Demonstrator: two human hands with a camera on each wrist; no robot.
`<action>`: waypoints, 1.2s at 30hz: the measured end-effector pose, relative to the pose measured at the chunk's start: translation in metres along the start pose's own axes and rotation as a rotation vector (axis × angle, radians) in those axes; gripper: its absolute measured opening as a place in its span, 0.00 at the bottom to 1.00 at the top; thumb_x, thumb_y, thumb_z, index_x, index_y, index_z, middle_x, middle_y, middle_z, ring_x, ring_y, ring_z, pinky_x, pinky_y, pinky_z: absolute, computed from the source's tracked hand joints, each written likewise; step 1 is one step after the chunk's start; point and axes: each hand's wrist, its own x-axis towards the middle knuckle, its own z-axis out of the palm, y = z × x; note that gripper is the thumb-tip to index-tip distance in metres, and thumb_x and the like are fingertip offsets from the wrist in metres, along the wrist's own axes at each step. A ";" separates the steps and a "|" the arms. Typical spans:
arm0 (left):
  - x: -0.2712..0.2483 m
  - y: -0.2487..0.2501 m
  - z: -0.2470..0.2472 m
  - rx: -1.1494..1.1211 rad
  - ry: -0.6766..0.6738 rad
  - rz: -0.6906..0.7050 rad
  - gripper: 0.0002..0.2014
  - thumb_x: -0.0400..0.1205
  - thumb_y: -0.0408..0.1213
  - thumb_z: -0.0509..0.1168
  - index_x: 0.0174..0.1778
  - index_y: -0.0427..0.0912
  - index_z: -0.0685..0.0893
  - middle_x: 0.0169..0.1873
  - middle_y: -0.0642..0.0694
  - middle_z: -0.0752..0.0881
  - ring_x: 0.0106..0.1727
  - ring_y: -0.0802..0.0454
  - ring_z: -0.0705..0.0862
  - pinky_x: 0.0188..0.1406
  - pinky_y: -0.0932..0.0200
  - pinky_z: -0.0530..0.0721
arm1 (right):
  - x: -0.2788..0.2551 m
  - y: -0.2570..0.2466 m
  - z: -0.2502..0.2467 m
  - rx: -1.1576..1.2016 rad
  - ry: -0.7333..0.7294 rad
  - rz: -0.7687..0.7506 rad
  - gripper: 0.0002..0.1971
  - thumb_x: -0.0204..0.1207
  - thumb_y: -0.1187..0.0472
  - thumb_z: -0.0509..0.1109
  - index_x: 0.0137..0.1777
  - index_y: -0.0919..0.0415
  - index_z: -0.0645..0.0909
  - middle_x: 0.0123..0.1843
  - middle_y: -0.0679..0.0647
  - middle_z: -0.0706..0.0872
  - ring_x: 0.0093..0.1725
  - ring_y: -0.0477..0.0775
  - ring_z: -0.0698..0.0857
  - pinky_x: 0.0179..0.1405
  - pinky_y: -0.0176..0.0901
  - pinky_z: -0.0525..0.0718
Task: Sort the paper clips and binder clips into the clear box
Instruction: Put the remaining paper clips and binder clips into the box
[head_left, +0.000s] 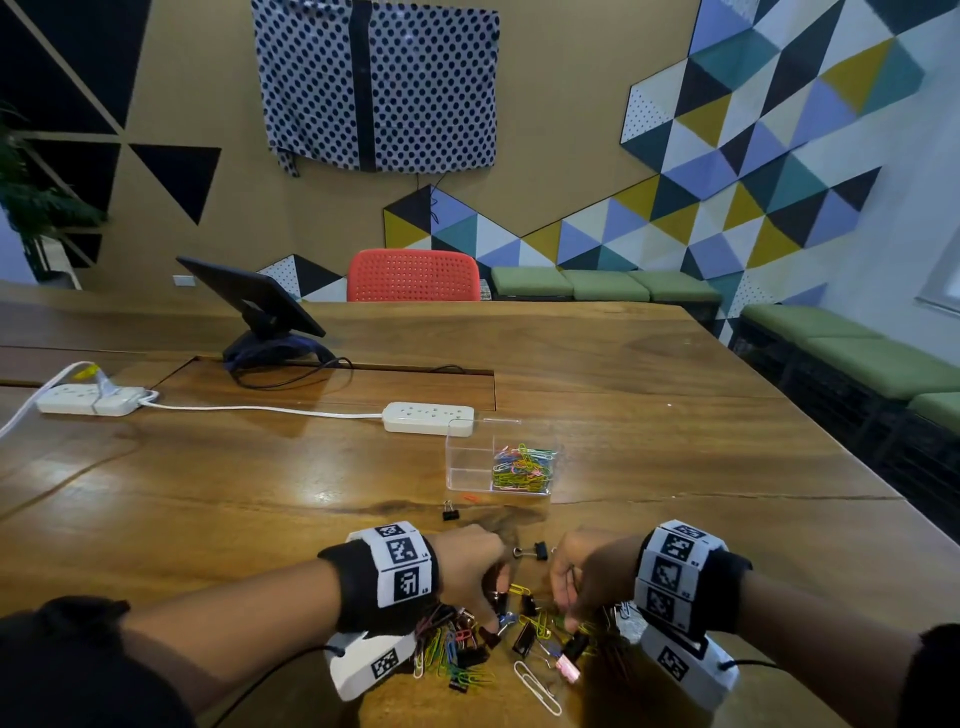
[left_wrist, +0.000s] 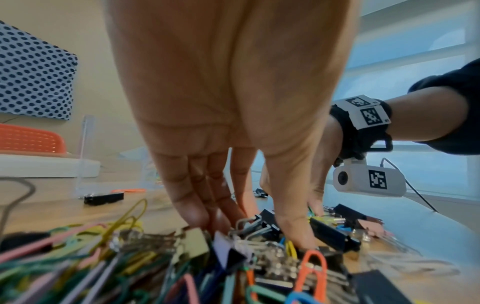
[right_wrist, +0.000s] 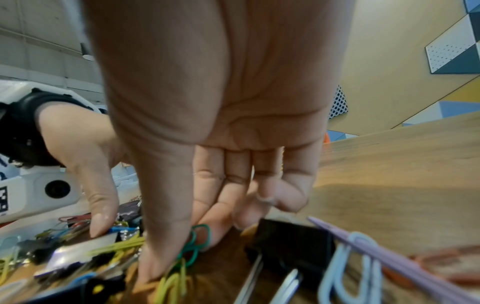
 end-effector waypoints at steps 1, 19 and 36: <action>0.001 -0.001 0.000 -0.015 0.001 -0.005 0.20 0.69 0.46 0.77 0.53 0.41 0.82 0.50 0.42 0.87 0.52 0.45 0.83 0.44 0.56 0.77 | 0.000 0.000 0.001 -0.011 0.003 0.003 0.13 0.72 0.61 0.75 0.54 0.65 0.84 0.35 0.39 0.80 0.34 0.33 0.77 0.26 0.13 0.71; 0.002 -0.015 -0.009 -0.275 0.143 -0.032 0.17 0.69 0.40 0.78 0.49 0.37 0.85 0.43 0.42 0.88 0.40 0.54 0.80 0.32 0.70 0.73 | 0.010 -0.007 -0.008 0.028 0.179 -0.008 0.13 0.70 0.60 0.76 0.54 0.59 0.85 0.36 0.46 0.88 0.26 0.32 0.78 0.33 0.27 0.74; -0.007 -0.011 0.002 -0.086 0.160 -0.035 0.09 0.75 0.40 0.72 0.46 0.39 0.89 0.46 0.43 0.90 0.49 0.47 0.87 0.51 0.54 0.84 | 0.026 -0.020 0.000 -0.098 0.125 -0.033 0.08 0.73 0.62 0.73 0.49 0.63 0.88 0.47 0.55 0.91 0.30 0.34 0.77 0.34 0.24 0.74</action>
